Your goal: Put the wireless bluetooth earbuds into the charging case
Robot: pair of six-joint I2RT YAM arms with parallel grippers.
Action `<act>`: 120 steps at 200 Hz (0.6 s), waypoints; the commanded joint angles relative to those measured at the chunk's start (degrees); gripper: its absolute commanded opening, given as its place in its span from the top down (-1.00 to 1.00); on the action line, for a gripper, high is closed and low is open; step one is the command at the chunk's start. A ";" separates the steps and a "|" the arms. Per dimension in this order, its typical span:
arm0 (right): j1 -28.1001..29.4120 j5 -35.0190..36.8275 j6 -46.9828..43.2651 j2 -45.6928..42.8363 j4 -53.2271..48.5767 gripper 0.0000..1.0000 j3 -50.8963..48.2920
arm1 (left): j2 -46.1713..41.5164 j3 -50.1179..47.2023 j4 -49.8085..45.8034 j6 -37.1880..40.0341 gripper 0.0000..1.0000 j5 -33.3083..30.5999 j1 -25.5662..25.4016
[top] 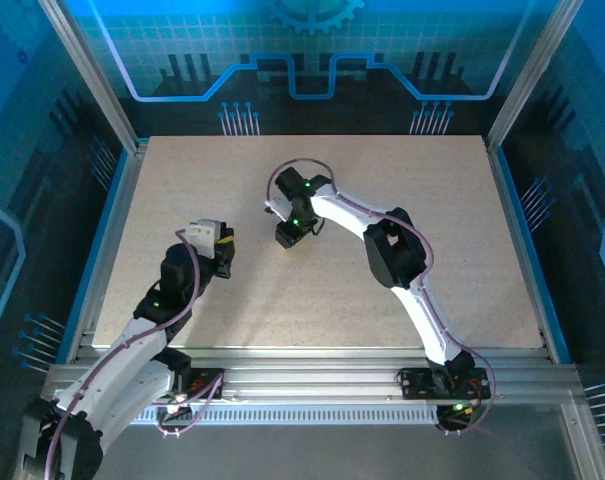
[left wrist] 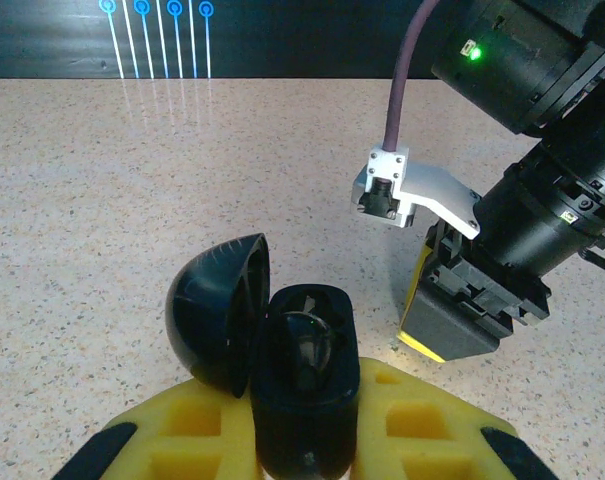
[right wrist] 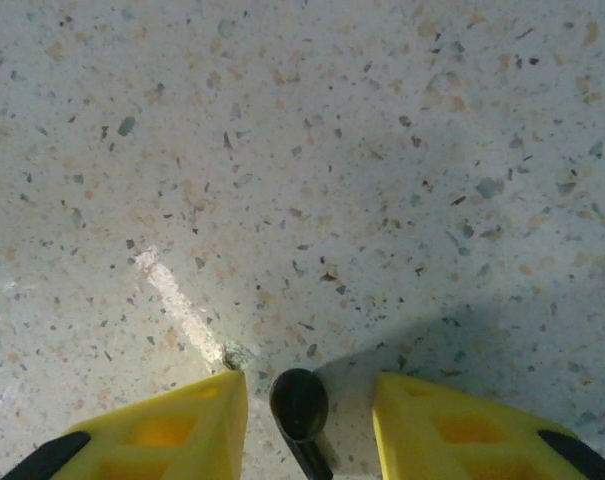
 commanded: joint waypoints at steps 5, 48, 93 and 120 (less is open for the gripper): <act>1.46 1.17 -1.28 1.86 -2.96 0.30 2.13 | 0.09 1.79 -0.15 -1.40 0.91 -0.34 0.58; 2.26 5.32 -1.72 2.65 -3.63 0.44 2.54 | 0.16 1.92 -0.06 -1.15 0.91 -0.08 0.58; 3.30 10.71 -2.36 3.07 -4.21 0.59 2.62 | 0.64 1.96 -0.15 -1.23 0.91 0.18 0.58; 3.53 11.81 -1.95 1.97 -2.76 0.67 1.48 | 1.05 2.09 -0.07 -1.15 0.92 0.75 0.58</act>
